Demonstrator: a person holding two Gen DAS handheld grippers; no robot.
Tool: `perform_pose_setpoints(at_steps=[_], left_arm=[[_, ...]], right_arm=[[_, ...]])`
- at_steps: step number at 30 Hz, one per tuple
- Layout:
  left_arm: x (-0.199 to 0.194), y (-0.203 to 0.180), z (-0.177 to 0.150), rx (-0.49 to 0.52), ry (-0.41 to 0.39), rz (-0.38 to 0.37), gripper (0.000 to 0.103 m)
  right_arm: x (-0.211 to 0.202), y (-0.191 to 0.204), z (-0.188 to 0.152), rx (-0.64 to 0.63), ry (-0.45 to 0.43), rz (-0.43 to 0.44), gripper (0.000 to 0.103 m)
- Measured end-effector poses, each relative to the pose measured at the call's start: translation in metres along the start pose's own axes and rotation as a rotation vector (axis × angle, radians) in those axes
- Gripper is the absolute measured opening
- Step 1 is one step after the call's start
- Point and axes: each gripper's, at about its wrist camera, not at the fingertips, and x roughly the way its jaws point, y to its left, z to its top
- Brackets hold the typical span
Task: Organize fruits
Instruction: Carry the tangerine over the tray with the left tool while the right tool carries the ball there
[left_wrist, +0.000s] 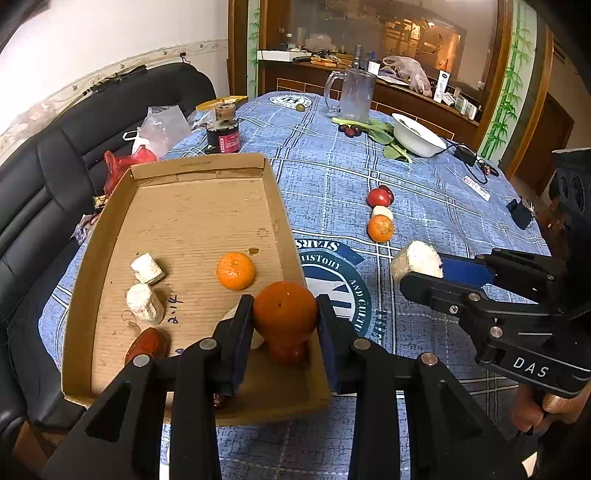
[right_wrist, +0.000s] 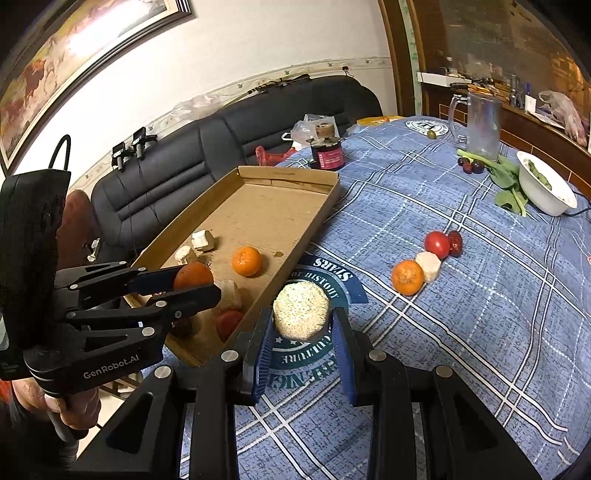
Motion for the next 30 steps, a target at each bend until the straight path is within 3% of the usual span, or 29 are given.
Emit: perform_pose_setpoints(at_steps=[16,30], left_arm=[[0.005,0.021,0.004,-0.024,0.008,0.022,0.031],[0.009,0.075,0.021,-0.083,0.002,0.099,0.031]], right_arm=[[0.013,0.013,0.008,-0.02,0.019,0.021,0.031],[0.046,0.032,0.032,-0.062,0.039,0.062,0.031]])
